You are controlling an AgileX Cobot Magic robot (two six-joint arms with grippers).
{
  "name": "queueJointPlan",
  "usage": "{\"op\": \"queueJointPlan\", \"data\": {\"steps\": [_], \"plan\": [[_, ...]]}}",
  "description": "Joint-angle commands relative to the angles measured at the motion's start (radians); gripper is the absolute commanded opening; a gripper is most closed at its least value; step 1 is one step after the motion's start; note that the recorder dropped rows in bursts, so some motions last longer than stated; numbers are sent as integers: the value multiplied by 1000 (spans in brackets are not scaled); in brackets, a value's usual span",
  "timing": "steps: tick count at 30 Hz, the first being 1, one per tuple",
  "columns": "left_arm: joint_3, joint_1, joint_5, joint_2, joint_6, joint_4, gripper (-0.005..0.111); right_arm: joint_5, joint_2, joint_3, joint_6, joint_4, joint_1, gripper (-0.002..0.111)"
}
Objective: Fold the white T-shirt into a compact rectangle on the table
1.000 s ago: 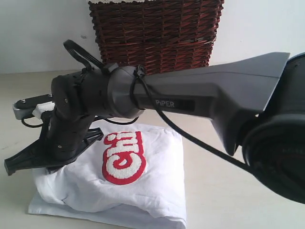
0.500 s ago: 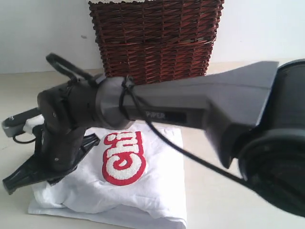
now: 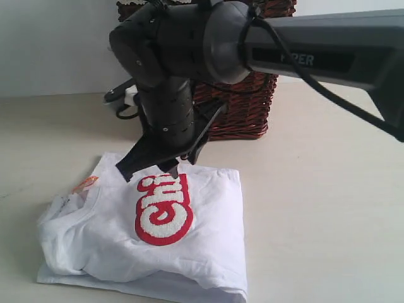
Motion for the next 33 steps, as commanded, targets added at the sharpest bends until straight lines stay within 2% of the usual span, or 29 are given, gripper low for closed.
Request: {"op": "queueJointPlan", "data": {"steps": [1,5,8,11,16,19,21,23,24,26,27,28,29,30,31,33], "plan": [[0,2,-11,-6,-3,-2,0,1,-81,30,-149,24,134,38],[0,2,-11,-6,-3,-2,0,1,-147,203,-175,-22,242,39],[0,2,-11,-6,-5,-2,0,-13,-194,450,-88,-195,317,47],[0,2,-11,-6,-3,-2,0,-172,-191,623,-35,-240,345,47],[0,2,-11,-6,-3,-2,0,-216,-179,674,312,-596,345,47],[0,2,-11,-6,-3,-2,0,-371,-156,674,314,-538,345,47],[0,2,-11,-6,-3,-2,0,-387,-126,674,305,-536,345,47],[0,2,-11,-6,-3,-2,0,-340,-97,674,305,-553,345,44],[0,2,-11,-6,-3,-2,0,-294,-87,674,305,-557,345,39],[0,2,-11,-6,-3,-2,0,-201,-79,674,196,-486,347,19],[0,2,-11,-6,-3,-2,0,-206,-89,674,127,-427,353,16],[0,2,-11,-6,-3,-2,0,-255,-114,674,73,-353,364,19],[0,2,-11,-6,-3,-2,0,-312,-154,674,67,-341,376,30],[0,2,-11,-6,-3,-2,0,-331,-172,674,67,-341,376,36],[0,2,-11,-6,-3,-2,0,-344,-212,665,69,-344,376,52],[0,2,-11,-6,-3,-2,0,-311,-275,636,85,-344,376,64]]}}
